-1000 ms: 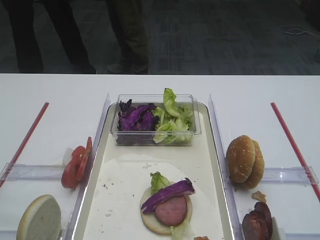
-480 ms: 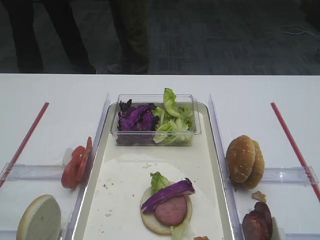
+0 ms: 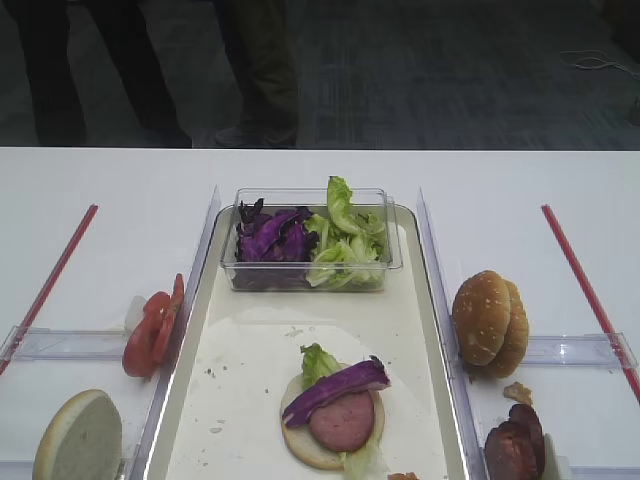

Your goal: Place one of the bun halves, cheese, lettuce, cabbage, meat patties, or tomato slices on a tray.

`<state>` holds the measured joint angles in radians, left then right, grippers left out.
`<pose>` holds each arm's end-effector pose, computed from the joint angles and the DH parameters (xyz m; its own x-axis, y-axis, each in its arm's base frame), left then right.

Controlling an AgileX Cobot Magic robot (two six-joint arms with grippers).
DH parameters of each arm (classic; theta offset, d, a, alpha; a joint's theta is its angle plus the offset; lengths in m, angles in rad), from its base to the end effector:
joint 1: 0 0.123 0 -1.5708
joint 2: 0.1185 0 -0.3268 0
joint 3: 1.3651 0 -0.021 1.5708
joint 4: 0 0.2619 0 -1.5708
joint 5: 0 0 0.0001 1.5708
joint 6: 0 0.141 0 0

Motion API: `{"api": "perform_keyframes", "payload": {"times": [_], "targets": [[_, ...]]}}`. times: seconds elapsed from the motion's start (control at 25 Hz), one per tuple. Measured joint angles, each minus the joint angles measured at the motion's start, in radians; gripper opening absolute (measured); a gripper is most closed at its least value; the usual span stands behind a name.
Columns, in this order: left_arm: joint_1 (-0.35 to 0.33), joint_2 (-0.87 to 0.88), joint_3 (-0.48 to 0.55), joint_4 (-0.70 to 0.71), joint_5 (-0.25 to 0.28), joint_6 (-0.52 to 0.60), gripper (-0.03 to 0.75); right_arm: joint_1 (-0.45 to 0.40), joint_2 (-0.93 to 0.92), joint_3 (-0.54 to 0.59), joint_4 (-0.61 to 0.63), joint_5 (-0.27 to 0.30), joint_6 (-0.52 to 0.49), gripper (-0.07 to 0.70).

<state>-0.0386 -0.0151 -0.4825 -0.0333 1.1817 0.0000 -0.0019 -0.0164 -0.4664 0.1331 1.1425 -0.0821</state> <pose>-0.0019 -0.0043 0.2395 -0.5623 0.0091 -0.8269 0.0569 0.9980 -0.0278 0.0019 0.0170 0.2398 -0.5361 -0.0253 -0.8438 -0.1141 0.9926 0.0427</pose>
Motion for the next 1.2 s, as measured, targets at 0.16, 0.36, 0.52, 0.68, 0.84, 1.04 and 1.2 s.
{"api": "perform_keyframes", "payload": {"times": [0.16, 0.36, 0.52, 0.68, 0.84, 1.04, 1.2], "targets": [[0.0, 0.0, 0.0, 0.0, 0.0, 0.0, 0.41, 0.0, 0.0, 0.0, 0.0, 0.0, 0.0, 0.434], [0.0, 0.0, 0.0, 0.0, 0.0, 0.0, 0.41, 0.0, 0.0, 0.0, 0.0, 0.0, 0.0, 0.434], [0.0, 0.0, 0.0, 0.0, 0.0, 0.0, 0.41, 0.0, 0.0, 0.0, 0.0, 0.0, 0.0, 0.434], [0.0, 0.0, 0.0, 0.0, 0.0, 0.0, 0.41, 0.0, 0.0, 0.0, 0.0, 0.0, 0.0, 0.434], [0.0, 0.0, 0.0, 0.0, 0.0, 0.0, 0.41, 0.0, 0.0, 0.0, 0.0, 0.0, 0.0, 0.434], [0.0, 0.0, 0.0, 0.0, 0.0, 0.0, 0.41, 0.0, 0.0, 0.0, 0.0, 0.0, 0.0, 0.434], [0.0, 0.0, 0.0, 0.0, 0.0, 0.0, 0.41, 0.0, 0.0, 0.0, 0.0, 0.0, 0.0, 0.434]]}}
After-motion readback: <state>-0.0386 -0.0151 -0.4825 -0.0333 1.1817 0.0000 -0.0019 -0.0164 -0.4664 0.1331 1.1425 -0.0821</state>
